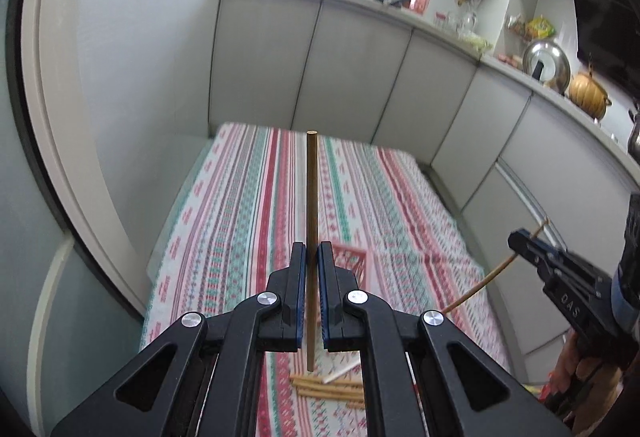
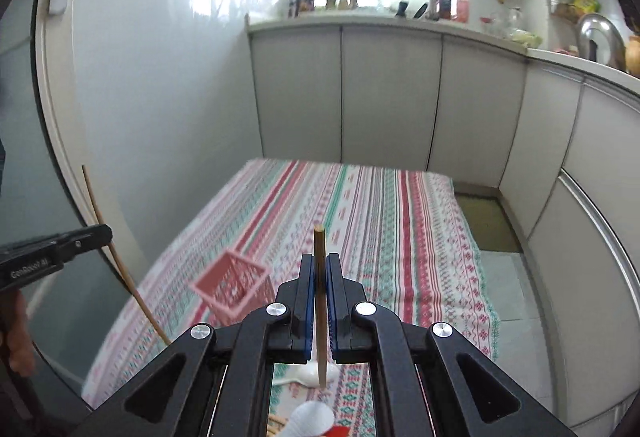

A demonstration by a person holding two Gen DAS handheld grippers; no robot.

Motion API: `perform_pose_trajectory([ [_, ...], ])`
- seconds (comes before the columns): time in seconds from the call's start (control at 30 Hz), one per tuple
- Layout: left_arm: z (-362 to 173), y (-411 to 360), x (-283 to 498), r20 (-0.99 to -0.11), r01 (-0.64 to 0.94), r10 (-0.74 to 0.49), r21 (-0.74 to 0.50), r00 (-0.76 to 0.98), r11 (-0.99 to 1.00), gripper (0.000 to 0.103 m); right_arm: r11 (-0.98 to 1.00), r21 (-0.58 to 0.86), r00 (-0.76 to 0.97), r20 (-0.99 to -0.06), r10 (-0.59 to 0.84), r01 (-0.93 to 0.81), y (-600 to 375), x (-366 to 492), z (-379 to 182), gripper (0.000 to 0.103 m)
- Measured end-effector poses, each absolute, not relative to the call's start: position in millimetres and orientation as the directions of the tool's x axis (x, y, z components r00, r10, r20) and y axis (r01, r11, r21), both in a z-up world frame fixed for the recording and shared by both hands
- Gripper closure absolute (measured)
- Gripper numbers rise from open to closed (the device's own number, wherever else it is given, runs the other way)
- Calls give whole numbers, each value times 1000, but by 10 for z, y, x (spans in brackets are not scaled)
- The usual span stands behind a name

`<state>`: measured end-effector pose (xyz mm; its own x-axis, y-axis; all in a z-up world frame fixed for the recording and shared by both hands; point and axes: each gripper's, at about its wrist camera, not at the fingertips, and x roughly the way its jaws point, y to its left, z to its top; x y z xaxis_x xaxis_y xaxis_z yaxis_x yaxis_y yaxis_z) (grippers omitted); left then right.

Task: Organize utensils
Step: 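Lower both held chopsticks into the pink basket and open both grippers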

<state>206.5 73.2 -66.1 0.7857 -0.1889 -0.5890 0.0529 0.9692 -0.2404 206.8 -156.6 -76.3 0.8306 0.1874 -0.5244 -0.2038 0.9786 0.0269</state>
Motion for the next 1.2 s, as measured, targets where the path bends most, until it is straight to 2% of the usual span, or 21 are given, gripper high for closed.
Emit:
perform_pose_trajectory([
  [0.13,-360,705,2059,-495,58,-189,-268,848,962,97,980,97,867,-457,200,-174,-1622,2031,-545,98],
  [0.23,-176,623,2071,-421,56,-154,-236,894,970,97,972,156,885,-407,225,-175,-1658,2011,-372,98],
  [0.37,-134,501,2161,-377,70,-141,-195,915,978,97,959,216,902,-351,253,-185,-1662,2018,-211,98],
  [0.53,-337,406,2376,-405,55,-110,-145,908,988,97,935,281,903,-309,300,-215,-1610,2084,-130,98],
  [0.77,-660,408,2682,-459,53,-119,-154,880,987,97,905,345,888,-292,355,-248,-1454,2292,-244,98],
  [1.2,-1067,391,3032,-557,46,-143,-186,818,982,97,931,286,819,-462,341,-226,-1127,2739,-876,97],
])
